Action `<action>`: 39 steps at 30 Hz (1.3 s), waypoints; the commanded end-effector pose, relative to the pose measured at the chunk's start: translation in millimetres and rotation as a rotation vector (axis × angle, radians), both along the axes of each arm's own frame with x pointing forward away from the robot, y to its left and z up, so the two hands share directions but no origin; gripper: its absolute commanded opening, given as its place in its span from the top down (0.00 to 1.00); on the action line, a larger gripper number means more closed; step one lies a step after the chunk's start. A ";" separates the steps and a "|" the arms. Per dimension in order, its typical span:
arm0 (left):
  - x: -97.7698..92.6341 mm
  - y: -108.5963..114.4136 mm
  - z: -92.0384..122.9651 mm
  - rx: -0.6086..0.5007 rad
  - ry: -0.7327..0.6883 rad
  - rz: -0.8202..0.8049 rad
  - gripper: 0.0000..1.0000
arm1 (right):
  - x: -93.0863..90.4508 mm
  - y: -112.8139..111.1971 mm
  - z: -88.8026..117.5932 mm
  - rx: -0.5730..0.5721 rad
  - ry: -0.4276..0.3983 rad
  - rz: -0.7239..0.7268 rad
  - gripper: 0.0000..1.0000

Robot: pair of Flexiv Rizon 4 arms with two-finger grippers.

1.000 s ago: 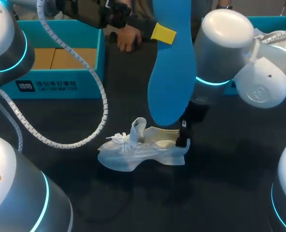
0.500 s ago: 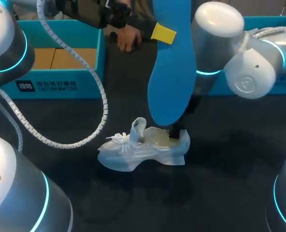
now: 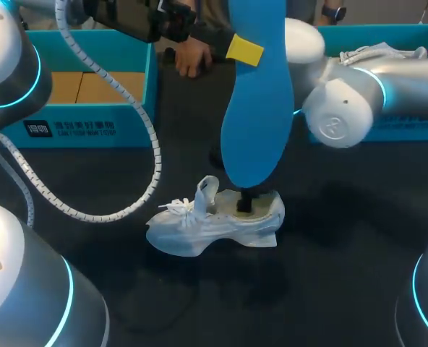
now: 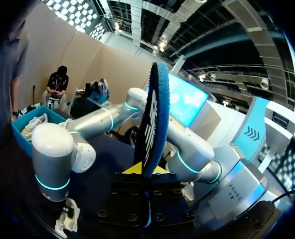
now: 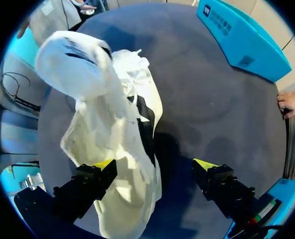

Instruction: Take the shoe out of the shoebox, open the shoe tongue, remove and reinsert the insole, then place the shoe into the shoebox

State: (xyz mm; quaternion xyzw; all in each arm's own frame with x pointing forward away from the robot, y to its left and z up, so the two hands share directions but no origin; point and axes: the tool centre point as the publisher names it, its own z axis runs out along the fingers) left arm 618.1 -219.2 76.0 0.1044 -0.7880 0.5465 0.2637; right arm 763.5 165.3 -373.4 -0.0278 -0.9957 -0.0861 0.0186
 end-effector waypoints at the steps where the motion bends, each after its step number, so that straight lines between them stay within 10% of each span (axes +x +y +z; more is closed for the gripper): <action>1: 0.0 -0.2 -0.5 0.001 0.000 0.000 1.00 | 2.4 9.3 -9.9 -0.020 0.008 0.002 0.17; 10: 0.0 -0.2 -0.5 0.001 0.000 0.000 1.00 | -4.2 2.7 -18.2 -0.063 0.034 -0.021 1.00; 25: 0.0 -0.2 -0.5 0.001 0.000 0.000 1.00 | -12.6 -2.4 -12.5 -0.108 0.101 -0.099 1.00; 39: 0.0 -0.2 -0.5 0.001 0.000 0.000 1.00 | -48.0 -32.8 7.7 -0.028 0.237 -0.702 1.00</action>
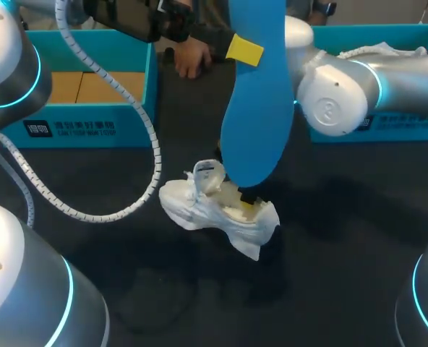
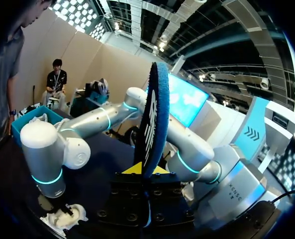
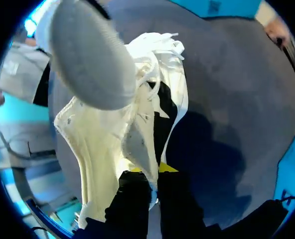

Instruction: Take the shoe out of the shoebox, open the shoe tongue, remove and reinsert the insole, then place the shoe into the shoebox

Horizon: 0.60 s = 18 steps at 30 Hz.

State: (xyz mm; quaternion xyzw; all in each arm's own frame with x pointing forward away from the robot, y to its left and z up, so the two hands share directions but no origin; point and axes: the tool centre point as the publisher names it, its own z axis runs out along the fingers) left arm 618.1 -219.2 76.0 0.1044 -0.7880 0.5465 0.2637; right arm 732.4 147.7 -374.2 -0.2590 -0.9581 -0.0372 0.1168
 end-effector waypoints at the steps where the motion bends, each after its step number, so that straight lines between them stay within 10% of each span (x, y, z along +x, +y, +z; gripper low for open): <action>1: 0.0 -0.1 -0.6 0.001 0.000 0.000 1.00 | -18.6 -15.2 8.6 0.035 -0.029 -0.279 1.00; 7: 0.0 -0.1 -0.6 0.001 0.000 0.000 1.00 | -38.2 -14.3 11.9 0.007 -0.027 -0.548 1.00; 18: 0.0 -0.1 -0.6 0.001 0.000 0.000 1.00 | -35.9 -8.2 15.2 0.018 -0.061 -0.500 1.00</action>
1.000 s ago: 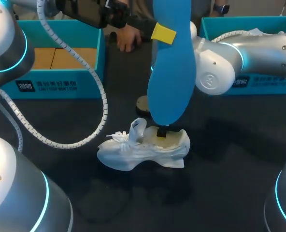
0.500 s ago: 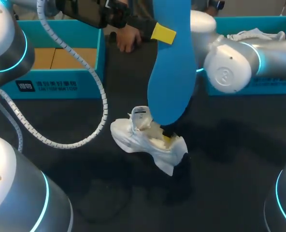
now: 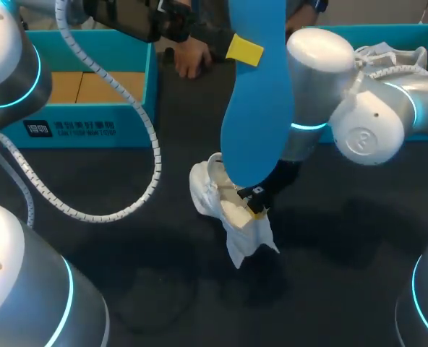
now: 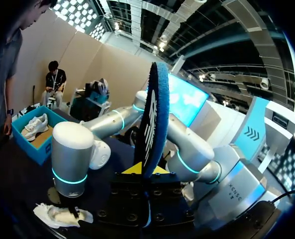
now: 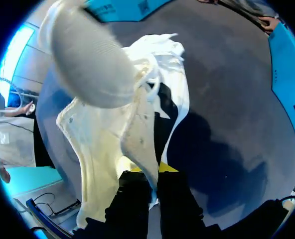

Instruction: Take the shoe out of the shoebox, open the shoe tongue, remove and reinsert the insole, then place the shoe into the shoebox

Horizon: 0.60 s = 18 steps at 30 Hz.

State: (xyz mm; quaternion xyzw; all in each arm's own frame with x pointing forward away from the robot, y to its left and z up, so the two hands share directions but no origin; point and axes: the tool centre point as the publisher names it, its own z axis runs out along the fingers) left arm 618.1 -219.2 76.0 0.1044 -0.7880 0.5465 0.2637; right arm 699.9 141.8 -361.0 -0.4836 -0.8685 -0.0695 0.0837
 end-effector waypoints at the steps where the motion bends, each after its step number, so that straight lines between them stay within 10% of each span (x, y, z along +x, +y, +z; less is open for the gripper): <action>1: 0.0 -0.1 -0.6 0.001 0.000 0.000 1.00 | -3.3 -2.3 2.0 0.014 -0.022 -0.008 1.00; 18: 0.0 -0.1 -0.6 0.001 0.000 0.000 1.00 | -19.3 -1.3 3.9 0.008 -0.011 -0.369 1.00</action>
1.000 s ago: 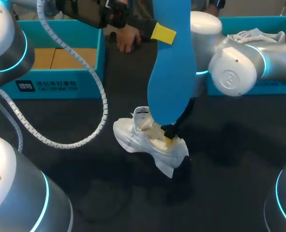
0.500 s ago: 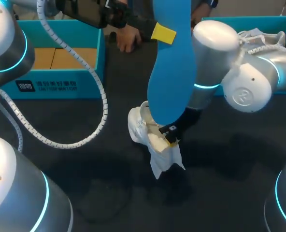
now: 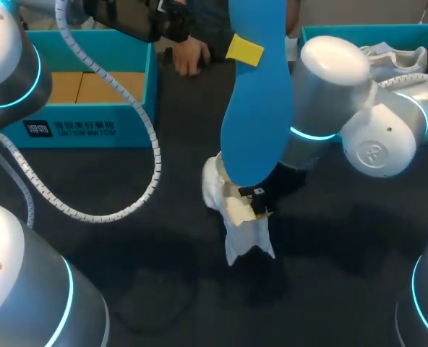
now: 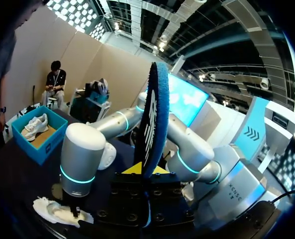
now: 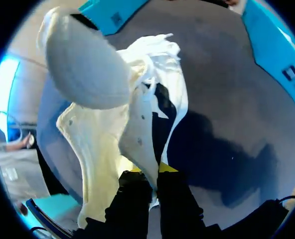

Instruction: Take the shoe out of the shoebox, open the shoe tongue, remove and reinsert the insole, then place the shoe into the shoebox

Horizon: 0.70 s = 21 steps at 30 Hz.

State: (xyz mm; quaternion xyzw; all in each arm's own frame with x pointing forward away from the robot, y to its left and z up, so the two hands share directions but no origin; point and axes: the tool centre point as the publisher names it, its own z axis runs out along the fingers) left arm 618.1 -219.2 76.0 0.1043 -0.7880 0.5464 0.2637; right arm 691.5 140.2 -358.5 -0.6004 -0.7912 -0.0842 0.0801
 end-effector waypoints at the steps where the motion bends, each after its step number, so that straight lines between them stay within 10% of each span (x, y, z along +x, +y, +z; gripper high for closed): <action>1: 0.1 -0.1 -0.6 0.001 0.000 0.000 1.00 | -11.9 2.9 0.6 0.005 -0.028 -0.106 1.00; 21: 0.1 -0.1 -0.6 0.001 0.000 0.000 1.00 | -21.0 20.3 -18.1 0.006 -0.069 -0.261 1.00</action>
